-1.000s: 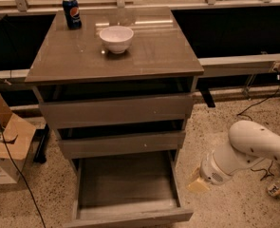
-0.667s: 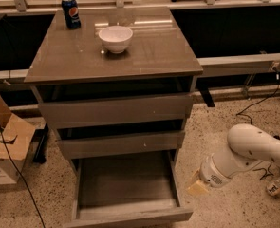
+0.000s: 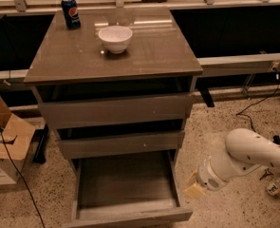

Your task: Close bottom drawer

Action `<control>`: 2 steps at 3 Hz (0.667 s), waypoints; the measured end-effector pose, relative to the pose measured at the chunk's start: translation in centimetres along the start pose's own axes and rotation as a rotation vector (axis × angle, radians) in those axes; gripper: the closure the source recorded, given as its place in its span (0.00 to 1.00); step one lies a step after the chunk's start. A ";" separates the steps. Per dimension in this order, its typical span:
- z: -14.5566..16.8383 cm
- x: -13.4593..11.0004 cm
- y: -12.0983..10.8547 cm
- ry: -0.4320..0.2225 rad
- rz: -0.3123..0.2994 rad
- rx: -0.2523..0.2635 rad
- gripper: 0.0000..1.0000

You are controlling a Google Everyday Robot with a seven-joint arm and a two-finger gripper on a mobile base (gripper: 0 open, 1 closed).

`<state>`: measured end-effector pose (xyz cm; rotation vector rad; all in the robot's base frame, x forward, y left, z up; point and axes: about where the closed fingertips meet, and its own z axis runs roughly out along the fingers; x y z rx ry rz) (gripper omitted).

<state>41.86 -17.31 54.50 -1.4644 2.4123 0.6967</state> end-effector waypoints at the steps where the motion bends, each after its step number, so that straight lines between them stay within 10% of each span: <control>1: 0.9 -0.1 -1.1 0.018 -0.005 -0.005 1.00; 2: 3.8 1.3 -4.5 0.008 0.008 -0.039 1.00</control>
Offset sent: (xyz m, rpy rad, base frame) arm 0.0518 -0.0097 -0.0761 0.0356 0.0419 0.0209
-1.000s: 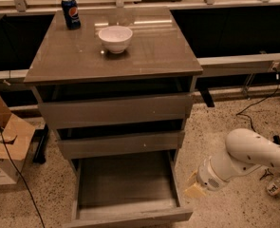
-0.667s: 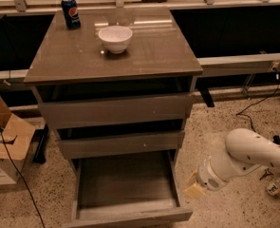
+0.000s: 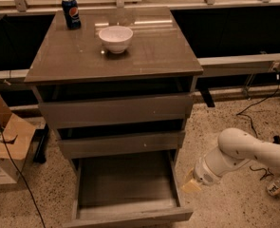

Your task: Close bottom drawer

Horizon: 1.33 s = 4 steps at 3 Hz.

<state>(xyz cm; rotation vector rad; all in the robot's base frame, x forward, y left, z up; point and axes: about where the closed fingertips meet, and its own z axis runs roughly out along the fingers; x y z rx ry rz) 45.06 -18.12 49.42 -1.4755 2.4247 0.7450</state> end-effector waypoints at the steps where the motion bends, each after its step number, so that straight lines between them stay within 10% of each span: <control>1: 2.8 2.1 -2.2 -0.004 0.040 -0.042 1.00; 4: 11.2 7.5 -1.1 0.053 0.155 -0.126 1.00</control>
Offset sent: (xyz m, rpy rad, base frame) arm 0.0061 -0.0097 -0.0316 0.0155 0.0416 -0.0143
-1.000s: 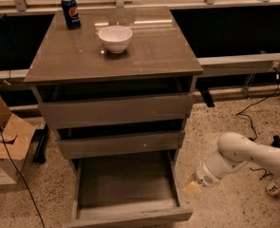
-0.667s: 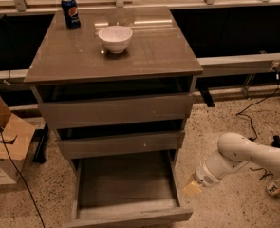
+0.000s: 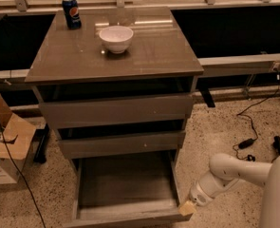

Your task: Close bottom drawer

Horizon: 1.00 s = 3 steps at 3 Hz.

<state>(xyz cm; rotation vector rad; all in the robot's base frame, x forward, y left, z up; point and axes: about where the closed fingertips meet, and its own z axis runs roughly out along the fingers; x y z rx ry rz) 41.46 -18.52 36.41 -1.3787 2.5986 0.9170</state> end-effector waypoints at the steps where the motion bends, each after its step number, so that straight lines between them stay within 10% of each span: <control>1: 4.4 2.8 -1.4 -0.007 0.064 -0.049 1.00; 3: 13.0 5.4 -5.2 -0.014 0.152 -0.146 1.00</control>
Offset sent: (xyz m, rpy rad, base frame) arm -0.0140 0.0122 -0.1683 0.0924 0.1796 -0.0848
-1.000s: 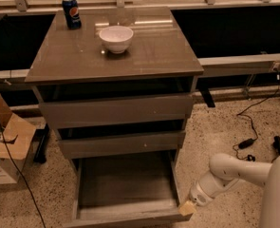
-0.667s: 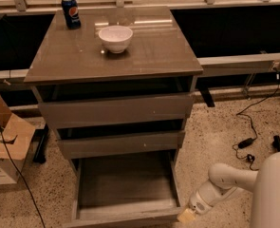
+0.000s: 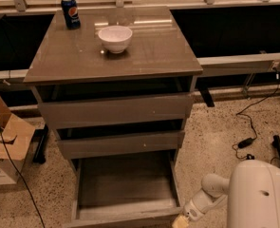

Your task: Close bottom drawer

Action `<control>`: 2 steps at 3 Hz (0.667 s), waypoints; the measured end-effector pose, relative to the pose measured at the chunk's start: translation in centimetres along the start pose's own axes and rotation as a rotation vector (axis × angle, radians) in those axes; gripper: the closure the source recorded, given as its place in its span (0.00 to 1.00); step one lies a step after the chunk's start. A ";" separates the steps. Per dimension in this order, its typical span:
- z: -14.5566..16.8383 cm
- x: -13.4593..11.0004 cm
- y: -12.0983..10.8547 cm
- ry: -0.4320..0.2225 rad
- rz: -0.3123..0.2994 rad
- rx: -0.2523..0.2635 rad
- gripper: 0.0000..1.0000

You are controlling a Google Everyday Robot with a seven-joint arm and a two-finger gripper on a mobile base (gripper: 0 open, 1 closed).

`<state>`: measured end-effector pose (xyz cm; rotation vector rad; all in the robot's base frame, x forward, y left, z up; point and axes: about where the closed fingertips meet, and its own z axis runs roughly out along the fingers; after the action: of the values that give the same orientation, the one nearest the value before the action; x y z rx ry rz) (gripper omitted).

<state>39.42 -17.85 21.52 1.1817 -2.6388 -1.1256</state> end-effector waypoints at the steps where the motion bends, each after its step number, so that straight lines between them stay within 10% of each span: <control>1: 2.5 1.0 -2.4 -0.016 0.080 -0.013 1.00; 2: 3.0 1.2 -2.8 -0.021 0.094 -0.014 1.00</control>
Offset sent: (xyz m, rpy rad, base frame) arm 0.0001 -0.0025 -0.0377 -0.0061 0.0524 -0.0704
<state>39.41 -18.08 17.20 1.0372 -2.6657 -1.1448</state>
